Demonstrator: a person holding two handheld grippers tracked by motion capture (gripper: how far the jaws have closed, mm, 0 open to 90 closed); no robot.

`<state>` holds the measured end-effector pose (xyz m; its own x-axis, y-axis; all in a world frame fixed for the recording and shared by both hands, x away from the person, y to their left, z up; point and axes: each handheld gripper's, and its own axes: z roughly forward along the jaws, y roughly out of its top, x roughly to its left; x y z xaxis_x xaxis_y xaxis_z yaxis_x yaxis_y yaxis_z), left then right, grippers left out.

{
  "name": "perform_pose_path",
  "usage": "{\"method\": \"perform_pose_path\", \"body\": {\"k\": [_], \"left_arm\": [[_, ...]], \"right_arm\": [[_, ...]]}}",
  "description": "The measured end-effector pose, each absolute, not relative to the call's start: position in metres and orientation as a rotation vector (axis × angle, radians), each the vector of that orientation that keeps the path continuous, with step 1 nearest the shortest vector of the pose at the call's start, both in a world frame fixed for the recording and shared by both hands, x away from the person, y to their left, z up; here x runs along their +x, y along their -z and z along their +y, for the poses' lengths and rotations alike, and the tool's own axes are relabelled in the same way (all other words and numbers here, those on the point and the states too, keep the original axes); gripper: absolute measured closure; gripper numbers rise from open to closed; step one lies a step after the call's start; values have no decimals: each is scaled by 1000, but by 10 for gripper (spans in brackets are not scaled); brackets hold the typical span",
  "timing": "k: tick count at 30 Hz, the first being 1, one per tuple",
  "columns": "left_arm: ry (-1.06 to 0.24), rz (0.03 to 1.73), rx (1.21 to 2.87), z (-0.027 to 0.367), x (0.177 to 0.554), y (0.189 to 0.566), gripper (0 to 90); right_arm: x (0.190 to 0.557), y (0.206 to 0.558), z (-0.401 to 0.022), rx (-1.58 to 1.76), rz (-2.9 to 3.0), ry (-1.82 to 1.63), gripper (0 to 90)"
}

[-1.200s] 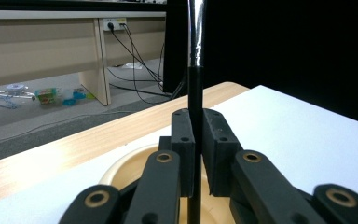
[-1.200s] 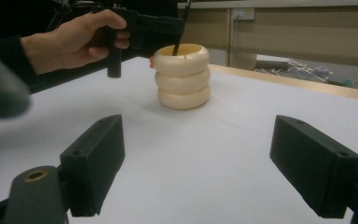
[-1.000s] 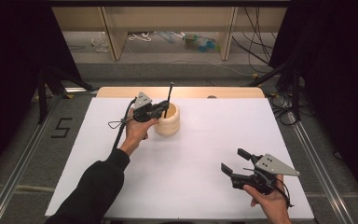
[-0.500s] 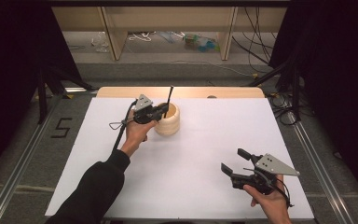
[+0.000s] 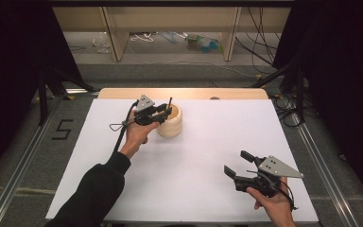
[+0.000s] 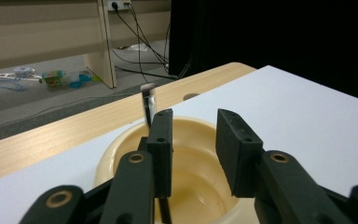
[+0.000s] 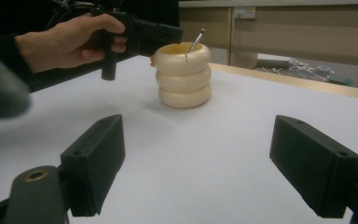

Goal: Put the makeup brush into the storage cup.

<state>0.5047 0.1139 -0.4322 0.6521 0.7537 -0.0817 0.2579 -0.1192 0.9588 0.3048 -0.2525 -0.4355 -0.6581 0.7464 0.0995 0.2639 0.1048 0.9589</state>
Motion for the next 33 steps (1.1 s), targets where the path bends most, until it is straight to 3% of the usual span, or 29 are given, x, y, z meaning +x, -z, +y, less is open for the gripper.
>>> {"method": "perform_pose_path", "body": {"k": [33], "left_arm": [[-440, 844, 1650, 132, 495, 415, 398]], "right_arm": [[305, 436, -252, 982, 1974, -1583, 190]]}}
